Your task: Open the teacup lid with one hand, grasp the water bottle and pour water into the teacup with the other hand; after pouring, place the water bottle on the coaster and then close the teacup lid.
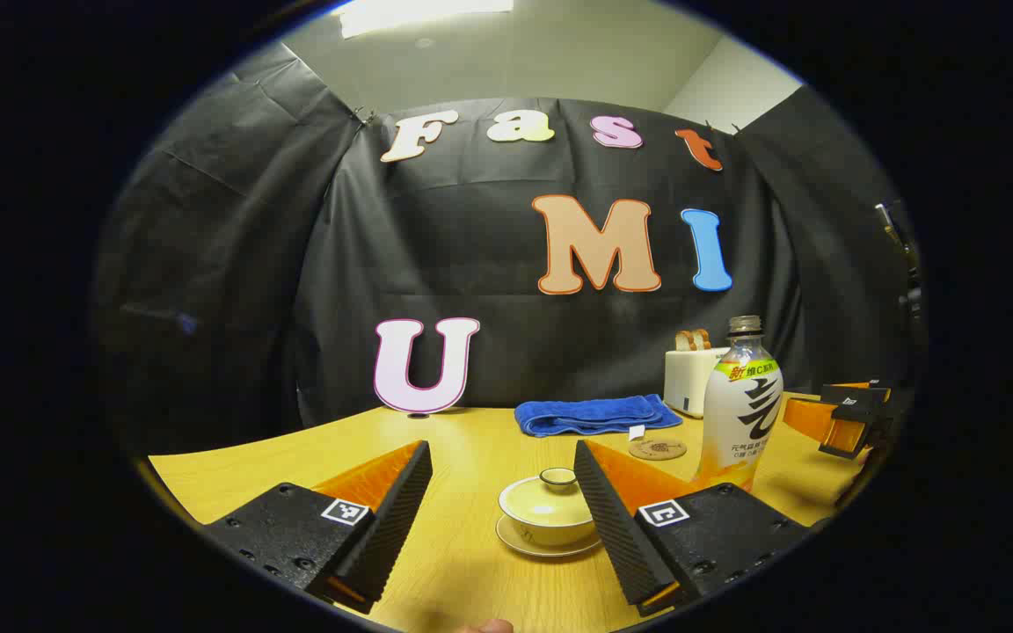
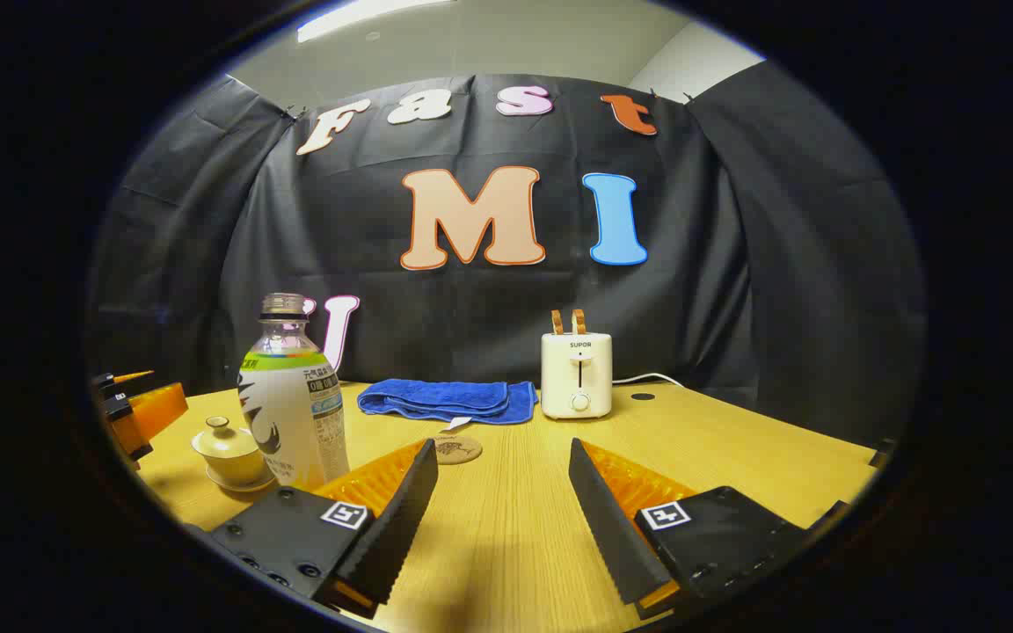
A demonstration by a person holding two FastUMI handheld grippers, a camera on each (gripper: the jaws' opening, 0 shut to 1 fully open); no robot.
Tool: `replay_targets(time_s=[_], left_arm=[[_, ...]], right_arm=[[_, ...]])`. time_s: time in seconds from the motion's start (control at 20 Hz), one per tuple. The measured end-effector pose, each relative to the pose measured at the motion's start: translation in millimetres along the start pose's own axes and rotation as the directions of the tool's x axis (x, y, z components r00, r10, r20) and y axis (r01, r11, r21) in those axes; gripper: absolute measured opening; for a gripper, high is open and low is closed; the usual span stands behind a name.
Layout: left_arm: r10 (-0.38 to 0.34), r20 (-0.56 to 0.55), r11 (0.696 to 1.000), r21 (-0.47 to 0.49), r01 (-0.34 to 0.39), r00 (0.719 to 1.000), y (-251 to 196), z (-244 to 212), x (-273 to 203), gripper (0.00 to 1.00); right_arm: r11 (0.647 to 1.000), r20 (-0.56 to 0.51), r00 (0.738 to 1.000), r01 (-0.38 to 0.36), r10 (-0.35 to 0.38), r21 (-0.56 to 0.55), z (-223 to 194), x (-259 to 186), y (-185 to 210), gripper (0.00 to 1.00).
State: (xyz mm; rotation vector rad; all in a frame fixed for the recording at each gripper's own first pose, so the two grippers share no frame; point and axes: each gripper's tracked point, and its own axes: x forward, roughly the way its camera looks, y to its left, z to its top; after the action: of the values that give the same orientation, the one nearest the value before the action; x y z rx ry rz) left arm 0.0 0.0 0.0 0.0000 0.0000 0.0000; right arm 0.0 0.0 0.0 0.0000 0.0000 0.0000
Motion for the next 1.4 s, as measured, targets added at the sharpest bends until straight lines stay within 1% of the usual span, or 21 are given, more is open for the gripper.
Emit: replay_targets(time_s=[0.75,1.15,1.3,1.4], left_arm=[[0.001,-0.024,1.000,0.003,-0.001,1.000,-0.4,-4.9,2.1,0.95],[0.013,-0.026,1.000,0.002,-0.013,1.000,2.2,-5.2,1.3,0.95],[0.028,-0.031,1.000,0.003,-0.028,0.999,5.3,-6.7,2.4,0.94],[0.013,-0.043,1.000,0.003,-0.013,0.999,-1.9,-7.9,3.8,0.95]], right_arm=[[1.000,-0.001,1.000,-0.017,0.017,0.006,0.7,0.5,5.7,0.96],[1.000,-0.001,1.000,-0.022,0.022,0.007,0.3,0.1,8.2,0.96],[1.000,-0.001,1.000,-0.026,0.026,0.009,1.5,0.6,9.5,0.96],[1.000,-0.001,1.000,-0.026,0.026,0.010,1.1,0.3,9.3,0.95]])
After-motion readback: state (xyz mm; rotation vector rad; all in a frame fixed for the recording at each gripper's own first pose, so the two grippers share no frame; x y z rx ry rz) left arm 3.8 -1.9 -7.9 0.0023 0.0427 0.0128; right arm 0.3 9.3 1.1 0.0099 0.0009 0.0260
